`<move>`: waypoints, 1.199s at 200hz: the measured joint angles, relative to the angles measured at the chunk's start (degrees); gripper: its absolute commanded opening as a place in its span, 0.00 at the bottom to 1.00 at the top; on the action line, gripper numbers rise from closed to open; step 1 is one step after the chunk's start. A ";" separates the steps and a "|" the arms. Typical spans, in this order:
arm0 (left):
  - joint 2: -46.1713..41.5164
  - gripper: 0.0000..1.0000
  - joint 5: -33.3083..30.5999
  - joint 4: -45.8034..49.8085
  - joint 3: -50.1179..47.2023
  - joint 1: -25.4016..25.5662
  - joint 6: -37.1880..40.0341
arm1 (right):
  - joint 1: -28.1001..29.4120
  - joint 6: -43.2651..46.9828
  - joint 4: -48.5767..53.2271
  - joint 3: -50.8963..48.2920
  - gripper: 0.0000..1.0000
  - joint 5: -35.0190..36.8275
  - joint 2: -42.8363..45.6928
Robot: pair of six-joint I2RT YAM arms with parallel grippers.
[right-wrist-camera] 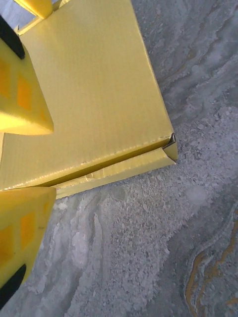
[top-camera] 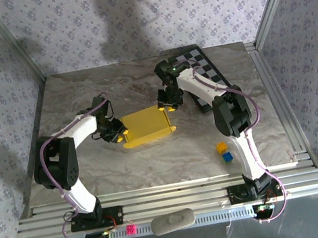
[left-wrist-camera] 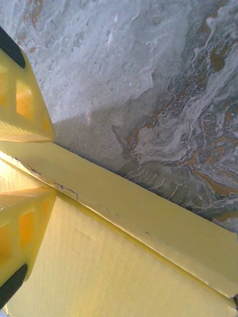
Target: Fold the paper box
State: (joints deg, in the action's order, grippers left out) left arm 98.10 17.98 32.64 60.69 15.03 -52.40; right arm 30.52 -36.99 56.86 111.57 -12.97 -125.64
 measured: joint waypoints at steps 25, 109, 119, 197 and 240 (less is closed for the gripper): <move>0.00 0.28 0.00 -0.13 0.00 0.00 0.42 | 0.26 2.51 -1.75 -3.91 0.40 -0.17 3.21; 0.33 0.25 0.46 -0.76 0.00 0.13 0.90 | 0.61 5.60 -8.61 -14.38 0.39 -8.72 4.04; 0.37 0.24 0.50 -0.92 0.00 0.13 0.94 | 0.68 5.66 -9.14 -14.38 0.37 -8.96 3.78; 1.79 0.21 0.44 -0.76 2.01 0.28 1.40 | 0.74 8.31 -9.16 -13.49 0.62 -8.35 3.56; 2.21 0.21 0.44 -0.76 2.43 0.48 1.92 | -1.46 9.92 -9.25 -12.28 0.63 -7.61 3.61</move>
State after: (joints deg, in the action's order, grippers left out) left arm 100.31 18.41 31.88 63.11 15.51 -50.48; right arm 29.06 -27.07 47.62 99.29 -20.58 -122.04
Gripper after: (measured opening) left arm 0.214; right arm 0.628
